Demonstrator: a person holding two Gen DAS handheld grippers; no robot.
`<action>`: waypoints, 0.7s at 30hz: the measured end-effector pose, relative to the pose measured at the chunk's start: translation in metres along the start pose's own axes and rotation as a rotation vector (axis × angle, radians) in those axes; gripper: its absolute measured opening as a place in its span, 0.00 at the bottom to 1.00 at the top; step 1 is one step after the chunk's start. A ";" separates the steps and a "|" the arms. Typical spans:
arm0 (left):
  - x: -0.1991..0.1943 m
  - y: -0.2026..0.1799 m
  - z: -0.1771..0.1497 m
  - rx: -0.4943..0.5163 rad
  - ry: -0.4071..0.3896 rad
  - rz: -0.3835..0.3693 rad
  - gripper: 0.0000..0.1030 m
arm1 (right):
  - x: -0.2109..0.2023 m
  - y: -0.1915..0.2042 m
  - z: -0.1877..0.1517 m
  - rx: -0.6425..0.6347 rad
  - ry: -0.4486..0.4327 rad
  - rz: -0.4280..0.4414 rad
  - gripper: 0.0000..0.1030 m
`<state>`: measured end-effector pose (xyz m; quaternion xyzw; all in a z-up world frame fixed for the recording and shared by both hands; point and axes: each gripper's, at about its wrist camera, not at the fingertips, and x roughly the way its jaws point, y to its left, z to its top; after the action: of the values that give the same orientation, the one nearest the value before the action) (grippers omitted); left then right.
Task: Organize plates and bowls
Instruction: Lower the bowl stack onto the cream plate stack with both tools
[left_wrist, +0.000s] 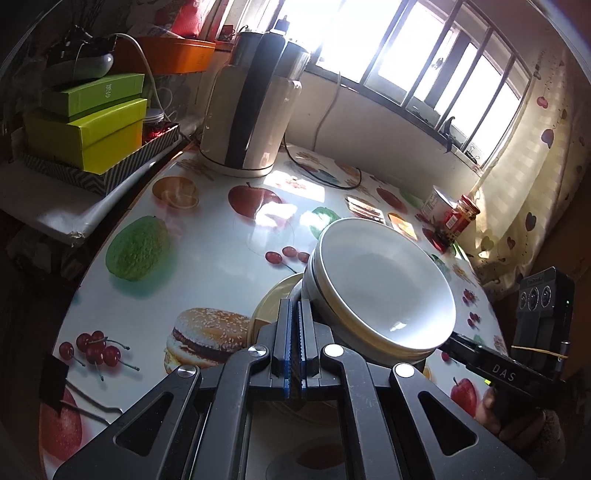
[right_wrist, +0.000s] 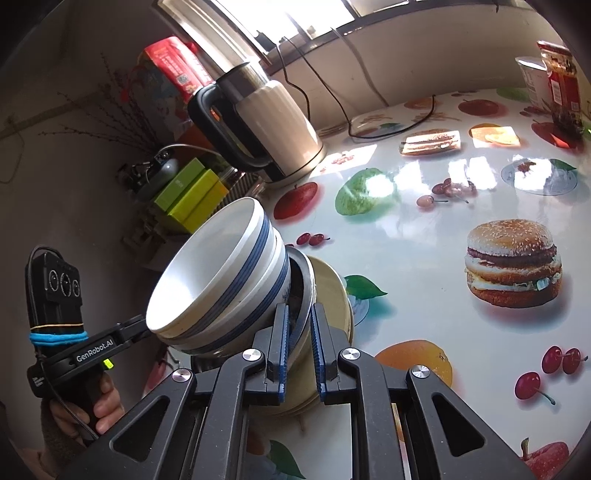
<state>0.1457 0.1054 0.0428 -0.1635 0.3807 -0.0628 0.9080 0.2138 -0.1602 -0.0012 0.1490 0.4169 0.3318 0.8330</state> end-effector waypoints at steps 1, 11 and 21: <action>0.001 0.001 0.001 -0.003 0.008 -0.007 0.01 | -0.001 0.001 -0.001 -0.006 -0.003 0.000 0.12; 0.010 0.008 -0.007 -0.040 0.045 -0.034 0.01 | 0.004 -0.007 -0.004 0.024 0.006 -0.006 0.12; 0.012 0.009 -0.012 -0.062 0.059 -0.049 0.01 | 0.004 -0.008 -0.006 0.036 0.002 -0.001 0.13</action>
<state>0.1457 0.1082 0.0236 -0.1987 0.4048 -0.0779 0.8892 0.2143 -0.1637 -0.0110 0.1633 0.4238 0.3242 0.8298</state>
